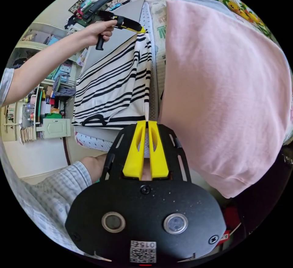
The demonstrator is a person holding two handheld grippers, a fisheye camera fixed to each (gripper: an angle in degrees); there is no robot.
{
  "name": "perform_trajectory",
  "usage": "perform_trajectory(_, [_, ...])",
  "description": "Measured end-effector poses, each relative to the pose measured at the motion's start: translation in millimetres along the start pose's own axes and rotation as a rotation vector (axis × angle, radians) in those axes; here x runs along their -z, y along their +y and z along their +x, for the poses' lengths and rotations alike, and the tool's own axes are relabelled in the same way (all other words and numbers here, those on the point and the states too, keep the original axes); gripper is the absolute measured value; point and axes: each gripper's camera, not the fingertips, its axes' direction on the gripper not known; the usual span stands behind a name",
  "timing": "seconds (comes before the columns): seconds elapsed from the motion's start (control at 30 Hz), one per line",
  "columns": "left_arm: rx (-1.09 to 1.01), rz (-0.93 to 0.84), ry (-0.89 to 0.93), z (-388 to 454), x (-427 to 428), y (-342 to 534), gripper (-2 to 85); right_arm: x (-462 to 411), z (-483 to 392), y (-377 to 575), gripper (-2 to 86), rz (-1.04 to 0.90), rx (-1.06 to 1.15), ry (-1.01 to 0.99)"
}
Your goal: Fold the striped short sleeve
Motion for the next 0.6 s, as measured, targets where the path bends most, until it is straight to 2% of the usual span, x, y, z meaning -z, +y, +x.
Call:
perform_trajectory(0.07, [0.004,0.110,0.126,-2.0,31.1,2.5,0.4,41.8,-6.9,3.0,0.5,0.031,0.070,0.056])
perform_trajectory(0.2, [-0.036,0.271,0.270,-6.4,85.8,23.7,0.2,99.6,-35.2,3.6,0.5,0.048,0.209,0.014])
perform_trajectory(0.33, [0.014,0.398,0.379,-44.5,148.0,87.7,0.2,123.8,-112.6,-15.1,0.4,0.030,0.368,-0.157])
perform_trajectory(0.47, [0.169,0.443,0.363,-108.6,194.9,177.8,0.3,81.1,-211.9,-45.5,0.4,-0.011,0.499,-0.415])
perform_trajectory(0.53, [0.239,0.434,0.328,-139.3,203.0,212.8,0.6,43.2,-255.6,-59.7,0.4,-0.029,0.539,-0.495])
perform_trajectory(0.6, [0.308,0.398,0.283,-171.8,198.7,242.0,1.2,-8.1,-300.3,-72.7,0.4,-0.071,0.593,-0.494])
